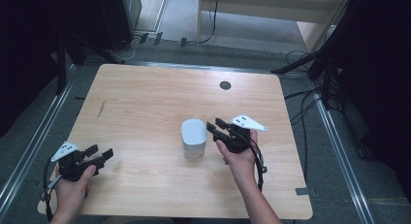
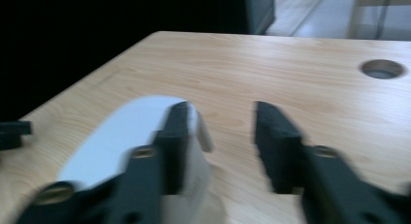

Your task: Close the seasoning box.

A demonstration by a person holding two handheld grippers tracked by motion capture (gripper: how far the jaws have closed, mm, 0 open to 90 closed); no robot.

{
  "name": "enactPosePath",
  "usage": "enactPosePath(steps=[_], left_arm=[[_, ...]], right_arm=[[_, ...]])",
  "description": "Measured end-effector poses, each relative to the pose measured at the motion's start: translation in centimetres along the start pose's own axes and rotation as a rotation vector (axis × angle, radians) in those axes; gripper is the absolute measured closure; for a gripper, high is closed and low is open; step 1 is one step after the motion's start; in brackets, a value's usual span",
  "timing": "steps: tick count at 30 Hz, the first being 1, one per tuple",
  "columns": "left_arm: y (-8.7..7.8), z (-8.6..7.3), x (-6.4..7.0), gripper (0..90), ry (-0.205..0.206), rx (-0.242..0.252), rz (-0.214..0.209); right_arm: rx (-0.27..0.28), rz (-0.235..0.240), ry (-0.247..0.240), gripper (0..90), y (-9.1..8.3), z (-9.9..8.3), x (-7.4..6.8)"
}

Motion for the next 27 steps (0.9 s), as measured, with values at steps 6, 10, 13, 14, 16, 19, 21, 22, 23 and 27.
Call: enactPosePath(steps=[6,10,13,14,16,19,21,22,23,27], left_arm=[[0.1,0.0,0.0,26.2,0.006,0.002,0.018],[0.0,0.0,-0.1,26.2,0.007,0.005,0.023],[0.0,0.0,0.0,26.2,0.025,0.002,0.029],[0.0,0.0,0.0,26.3,0.025,0.002,0.029],[0.1,-0.1,0.1,26.3,0.042,0.000,0.035],[0.1,-0.1,0.1,26.3,0.043,-0.001,0.033],[0.1,-0.1,0.1,26.3,0.040,-0.002,0.034],[0.1,-0.1,0.1,26.3,0.039,-0.002,0.036],[0.1,-0.1,0.0,26.3,0.040,-0.002,0.036],[0.1,-0.1,0.0,26.4,0.037,-0.002,0.033]], right_arm=[[0.059,-0.080,0.001,30.9,-3.3,0.0,2.7],[0.056,-0.098,0.031,27.5,-4.9,-0.4,4.2],[0.045,-0.135,0.007,26.0,-7.4,-1.5,6.4],[0.046,-0.140,0.014,25.9,-8.1,-1.7,6.9],[0.039,-0.166,0.014,25.9,-9.3,-2.3,8.0],[0.029,-0.192,0.028,26.0,-11.1,-3.4,9.4],[0.021,-0.207,0.029,26.0,-11.9,-3.9,10.1],[0.020,-0.215,0.035,26.0,-12.4,-4.3,10.5],[0.020,-0.215,0.035,26.0,-12.4,-4.3,10.5],[0.015,-0.255,0.047,26.4,-14.2,-5.3,11.9]])
Point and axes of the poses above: each handheld gripper's, and its own axes: y roughly forward along the jaws, z roughly out of its top, x roughly to its right, the point moved 9 cm from there along y, roughly forward along the jaws, and after that the axes turned 14 degrees about x, right-handed, at the moved point
